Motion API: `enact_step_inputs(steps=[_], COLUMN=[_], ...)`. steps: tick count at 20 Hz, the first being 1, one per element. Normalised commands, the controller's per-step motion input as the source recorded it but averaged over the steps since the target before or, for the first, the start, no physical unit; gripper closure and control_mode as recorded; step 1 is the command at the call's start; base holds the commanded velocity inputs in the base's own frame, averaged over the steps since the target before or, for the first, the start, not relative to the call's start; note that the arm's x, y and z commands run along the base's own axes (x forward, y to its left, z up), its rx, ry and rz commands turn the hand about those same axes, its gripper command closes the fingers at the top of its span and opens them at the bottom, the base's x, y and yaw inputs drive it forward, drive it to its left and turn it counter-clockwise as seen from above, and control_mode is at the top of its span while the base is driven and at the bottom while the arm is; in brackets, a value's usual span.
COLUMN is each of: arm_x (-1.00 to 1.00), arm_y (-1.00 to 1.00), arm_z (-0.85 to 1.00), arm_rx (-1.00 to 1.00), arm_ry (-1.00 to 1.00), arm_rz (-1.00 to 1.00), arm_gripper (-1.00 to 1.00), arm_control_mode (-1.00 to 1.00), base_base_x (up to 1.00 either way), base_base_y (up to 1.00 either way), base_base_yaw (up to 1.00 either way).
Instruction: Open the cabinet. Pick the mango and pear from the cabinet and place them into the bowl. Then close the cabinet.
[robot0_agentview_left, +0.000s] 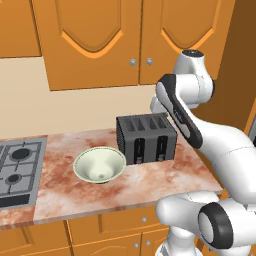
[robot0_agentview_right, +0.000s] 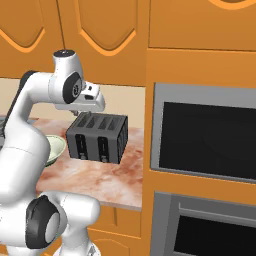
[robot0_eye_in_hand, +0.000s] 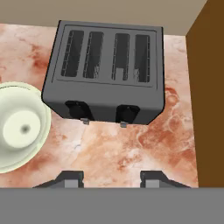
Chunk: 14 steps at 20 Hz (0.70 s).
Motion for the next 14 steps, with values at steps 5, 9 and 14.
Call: enact_step_inputs(steps=[5, 9, 14], arm_x=[-0.01, -0.07, -0.44], arm_y=[0.04, 0.18, 0.07], arm_z=[-0.01, -0.17, -0.03], arm_rx=[0.0, 0.0, 0.0], arm_ry=[-0.02, -0.09, -0.24], arm_rz=[0.0, 0.0, 0.0], arm_gripper=[-1.0, -1.0, -1.0], arm_control_mode=[-1.0, -1.0, -1.0], base_base_x=[0.0, 0.0, 0.0], base_base_y=[0.0, 0.0, 0.0], base_base_yaw=[0.0, 0.0, 0.0])
